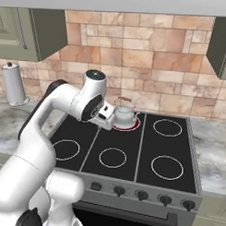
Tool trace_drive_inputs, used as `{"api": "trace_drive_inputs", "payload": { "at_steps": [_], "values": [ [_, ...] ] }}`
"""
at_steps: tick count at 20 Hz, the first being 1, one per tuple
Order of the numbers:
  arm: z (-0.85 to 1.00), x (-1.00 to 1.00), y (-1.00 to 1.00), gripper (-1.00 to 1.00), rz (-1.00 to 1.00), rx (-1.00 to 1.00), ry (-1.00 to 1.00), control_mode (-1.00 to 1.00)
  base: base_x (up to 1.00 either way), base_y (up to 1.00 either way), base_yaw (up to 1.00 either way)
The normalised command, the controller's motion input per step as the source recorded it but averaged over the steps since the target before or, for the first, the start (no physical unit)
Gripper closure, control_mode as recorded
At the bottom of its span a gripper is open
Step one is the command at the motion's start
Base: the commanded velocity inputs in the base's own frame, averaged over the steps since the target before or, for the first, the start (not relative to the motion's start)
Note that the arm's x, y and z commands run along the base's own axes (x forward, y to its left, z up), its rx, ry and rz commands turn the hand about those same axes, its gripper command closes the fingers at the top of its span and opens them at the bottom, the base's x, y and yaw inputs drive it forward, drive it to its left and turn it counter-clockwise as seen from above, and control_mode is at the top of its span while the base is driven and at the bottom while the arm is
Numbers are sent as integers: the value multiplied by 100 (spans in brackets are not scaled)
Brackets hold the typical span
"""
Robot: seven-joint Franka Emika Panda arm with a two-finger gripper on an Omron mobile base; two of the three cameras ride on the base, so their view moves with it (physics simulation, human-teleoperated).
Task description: Lower the heat of the kettle.
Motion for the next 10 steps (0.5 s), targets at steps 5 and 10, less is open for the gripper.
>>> {"api": "trace_drive_inputs", "payload": {
  "at_steps": [5,10],
  "values": [
    [-83,-55,-81,-100,-23,25,3,-100,0,0,0],
    [-91,-53,-44,-100,-10,16,2,-100,0,0,0]
  ]
}}
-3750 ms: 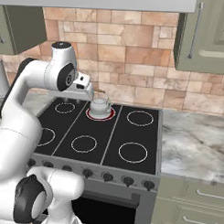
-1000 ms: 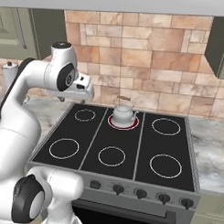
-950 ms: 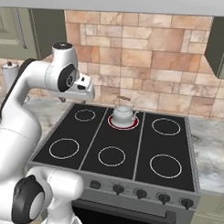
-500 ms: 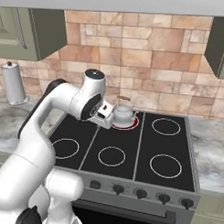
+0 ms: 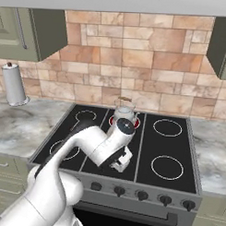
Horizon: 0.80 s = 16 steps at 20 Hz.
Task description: Lower the heat of the kettle.
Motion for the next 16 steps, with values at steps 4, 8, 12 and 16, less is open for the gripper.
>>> {"api": "trace_drive_inputs", "payload": {
  "at_steps": [4,8,12,16],
  "values": [
    [-78,-49,-49,-100,-1,15,0,-100,0,0,0],
    [-50,-56,-53,-100,0,14,-7,-100,0,0,0],
    [-30,-46,-53,-100,0,9,-17,-100,0,0,0],
    [-20,-22,-57,-100,0,8,-9,-100,0,0,0]
  ]
}}
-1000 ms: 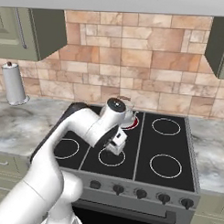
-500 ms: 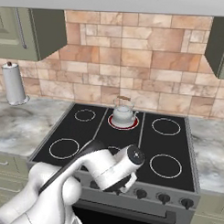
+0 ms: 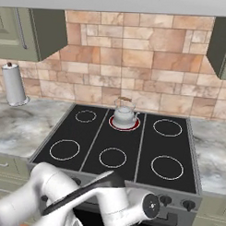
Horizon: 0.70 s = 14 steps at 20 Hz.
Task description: Lower the heat of the kettle.
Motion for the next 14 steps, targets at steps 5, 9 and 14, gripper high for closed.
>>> {"api": "trace_drive_inputs", "payload": {
  "at_steps": [5,9,14],
  "values": [
    [-15,0,-51,-100,0,5,-2,-100,0,0,0],
    [-15,13,-47,-100,0,4,0,-100,0,0,0],
    [-23,7,-38,-100,0,2,0,-100,0,0,0]
  ]
}}
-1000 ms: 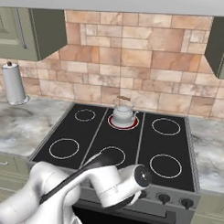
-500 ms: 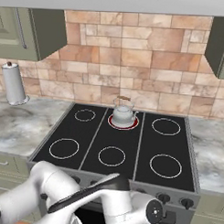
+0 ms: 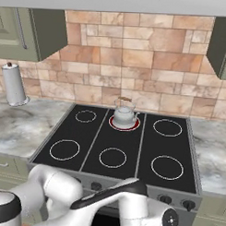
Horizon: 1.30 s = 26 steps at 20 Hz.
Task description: Lower the heat of the kettle.
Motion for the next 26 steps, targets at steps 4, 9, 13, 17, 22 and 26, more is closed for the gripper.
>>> {"api": "trace_drive_inputs", "payload": {
  "at_steps": [4,9,13,17,22,26],
  "values": [
    [-31,14,-14,-100,0,2,0,-100,0,0,0],
    [-13,30,0,-100,0,5,-1,-100,0,0,0],
    [-12,30,0,-100,0,10,-11,-100,0,0,0],
    [-21,26,0,-100,0,7,-9,-100,0,0,0],
    [-20,16,-1,-100,0,4,-13,-100,0,0,0],
    [-12,9,-7,-100,0,0,-14,-100,0,0,0]
  ]
}}
